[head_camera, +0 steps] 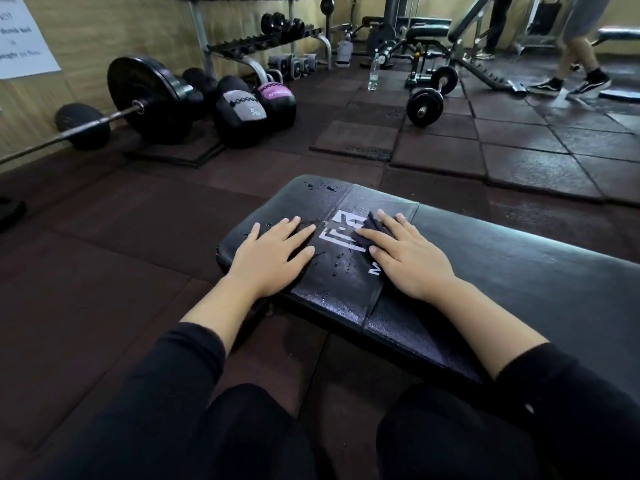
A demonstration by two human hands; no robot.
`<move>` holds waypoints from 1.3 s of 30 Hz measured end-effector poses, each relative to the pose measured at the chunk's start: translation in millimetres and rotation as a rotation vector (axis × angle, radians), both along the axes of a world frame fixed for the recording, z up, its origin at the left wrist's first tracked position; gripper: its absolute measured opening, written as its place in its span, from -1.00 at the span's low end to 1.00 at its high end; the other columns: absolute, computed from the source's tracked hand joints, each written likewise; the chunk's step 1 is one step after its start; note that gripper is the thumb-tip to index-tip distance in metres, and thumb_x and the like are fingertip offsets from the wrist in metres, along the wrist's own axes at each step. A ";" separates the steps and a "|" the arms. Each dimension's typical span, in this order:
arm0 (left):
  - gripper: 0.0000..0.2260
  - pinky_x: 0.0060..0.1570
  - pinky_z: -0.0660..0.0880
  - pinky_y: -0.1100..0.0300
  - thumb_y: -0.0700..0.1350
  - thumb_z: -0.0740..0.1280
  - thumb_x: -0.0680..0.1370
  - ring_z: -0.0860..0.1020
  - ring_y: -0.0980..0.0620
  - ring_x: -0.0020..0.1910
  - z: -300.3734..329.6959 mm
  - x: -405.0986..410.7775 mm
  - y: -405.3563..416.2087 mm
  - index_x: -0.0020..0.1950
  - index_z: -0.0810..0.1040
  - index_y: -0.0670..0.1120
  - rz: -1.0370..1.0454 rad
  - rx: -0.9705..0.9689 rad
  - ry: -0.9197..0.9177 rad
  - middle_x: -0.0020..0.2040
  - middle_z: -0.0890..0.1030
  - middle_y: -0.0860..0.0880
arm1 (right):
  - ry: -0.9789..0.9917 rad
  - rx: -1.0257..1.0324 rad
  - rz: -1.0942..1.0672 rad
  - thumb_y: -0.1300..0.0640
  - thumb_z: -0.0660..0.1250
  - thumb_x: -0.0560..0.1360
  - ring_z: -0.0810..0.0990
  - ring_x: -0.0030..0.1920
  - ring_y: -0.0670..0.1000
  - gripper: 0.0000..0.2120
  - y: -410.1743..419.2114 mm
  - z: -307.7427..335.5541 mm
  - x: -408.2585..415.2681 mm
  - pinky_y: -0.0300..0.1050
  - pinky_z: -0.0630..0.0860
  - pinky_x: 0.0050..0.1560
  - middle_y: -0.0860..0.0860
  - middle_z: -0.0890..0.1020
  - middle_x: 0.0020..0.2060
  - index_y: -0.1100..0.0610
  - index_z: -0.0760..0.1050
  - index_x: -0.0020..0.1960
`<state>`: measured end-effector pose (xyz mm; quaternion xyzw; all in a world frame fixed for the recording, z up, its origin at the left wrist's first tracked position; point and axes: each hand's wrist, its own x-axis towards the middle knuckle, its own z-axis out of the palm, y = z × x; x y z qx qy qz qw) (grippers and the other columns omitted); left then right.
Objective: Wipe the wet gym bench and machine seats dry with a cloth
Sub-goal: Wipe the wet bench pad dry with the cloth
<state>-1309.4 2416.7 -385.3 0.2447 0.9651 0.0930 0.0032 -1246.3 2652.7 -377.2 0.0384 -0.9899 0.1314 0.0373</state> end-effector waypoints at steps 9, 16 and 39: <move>-0.61 0.52 -0.11 0.03 0.06 -0.03 0.68 0.02 0.15 0.55 -16.3 -2.1 -7.1 0.52 0.18 0.26 0.049 0.101 0.116 0.57 0.11 0.17 | -0.042 -0.026 0.039 -0.02 -0.05 0.65 0.00 0.52 -0.02 -0.60 -7.4 6.3 -10.0 -0.15 -0.09 0.47 -0.09 0.19 0.49 -0.14 0.15 0.48; -0.60 0.51 -0.10 0.03 -0.01 -0.03 0.69 0.03 0.13 0.55 -16.4 -2.1 -8.1 0.52 0.17 0.23 0.038 0.121 0.120 0.57 0.10 0.14 | 0.049 0.106 0.402 -0.12 -0.10 0.60 0.09 0.51 -0.02 -0.56 -58.0 -3.8 30.8 -0.14 0.01 0.49 -0.10 0.27 0.46 -0.16 0.19 0.46; -0.60 0.51 -0.09 0.06 0.00 -0.02 0.68 0.06 0.11 0.55 -19.3 -2.5 -8.5 0.53 0.19 0.20 0.040 0.122 0.159 0.57 0.13 0.13 | 0.120 0.121 0.661 -0.06 -0.03 0.62 0.11 0.50 -0.09 -0.61 -19.5 -3.6 60.1 -0.15 0.09 0.47 -0.18 0.29 0.44 -0.14 0.34 0.40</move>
